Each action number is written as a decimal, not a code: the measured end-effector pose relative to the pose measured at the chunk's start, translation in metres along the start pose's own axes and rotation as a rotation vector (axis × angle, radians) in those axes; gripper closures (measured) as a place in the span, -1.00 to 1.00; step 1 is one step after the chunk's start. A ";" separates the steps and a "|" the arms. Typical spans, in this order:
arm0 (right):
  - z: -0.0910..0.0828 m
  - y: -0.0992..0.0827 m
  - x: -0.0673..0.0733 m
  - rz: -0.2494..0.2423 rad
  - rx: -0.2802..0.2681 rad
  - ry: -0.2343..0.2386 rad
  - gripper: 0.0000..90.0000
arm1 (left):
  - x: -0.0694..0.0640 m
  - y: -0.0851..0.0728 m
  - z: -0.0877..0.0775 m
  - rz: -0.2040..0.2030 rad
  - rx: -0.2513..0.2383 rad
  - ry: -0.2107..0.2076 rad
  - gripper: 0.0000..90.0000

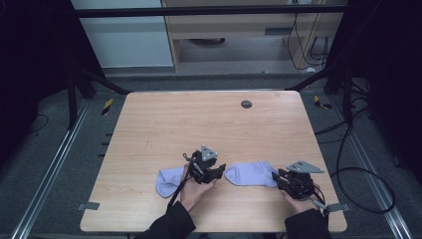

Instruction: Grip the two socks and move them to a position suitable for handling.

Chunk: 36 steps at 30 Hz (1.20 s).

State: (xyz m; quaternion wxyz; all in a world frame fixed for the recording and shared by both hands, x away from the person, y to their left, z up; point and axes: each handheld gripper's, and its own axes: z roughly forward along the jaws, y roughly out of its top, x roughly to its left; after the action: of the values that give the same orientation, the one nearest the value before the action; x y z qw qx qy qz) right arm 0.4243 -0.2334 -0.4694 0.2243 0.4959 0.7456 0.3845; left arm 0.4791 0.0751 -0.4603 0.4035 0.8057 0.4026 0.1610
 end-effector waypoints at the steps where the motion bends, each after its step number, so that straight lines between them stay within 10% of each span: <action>1: 0.000 0.002 0.001 -0.007 -0.009 0.003 0.43 | 0.004 0.001 -0.005 -0.003 -0.005 0.002 0.11; 13: 0.001 0.018 0.018 -0.037 -0.051 0.057 0.14 | 0.046 -0.013 -0.061 0.013 -0.036 0.039 -0.15; 36: 0.030 0.055 0.079 -0.142 -0.066 0.184 0.06 | 0.116 -0.083 -0.129 -0.152 -0.031 0.170 -0.16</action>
State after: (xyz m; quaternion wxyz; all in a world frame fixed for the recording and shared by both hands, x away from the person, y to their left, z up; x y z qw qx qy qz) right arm 0.4446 -0.1389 -0.4404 0.1978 0.3970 0.7832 0.4356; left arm 0.4333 0.2618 -0.4524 0.3912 0.7500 0.4927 0.2041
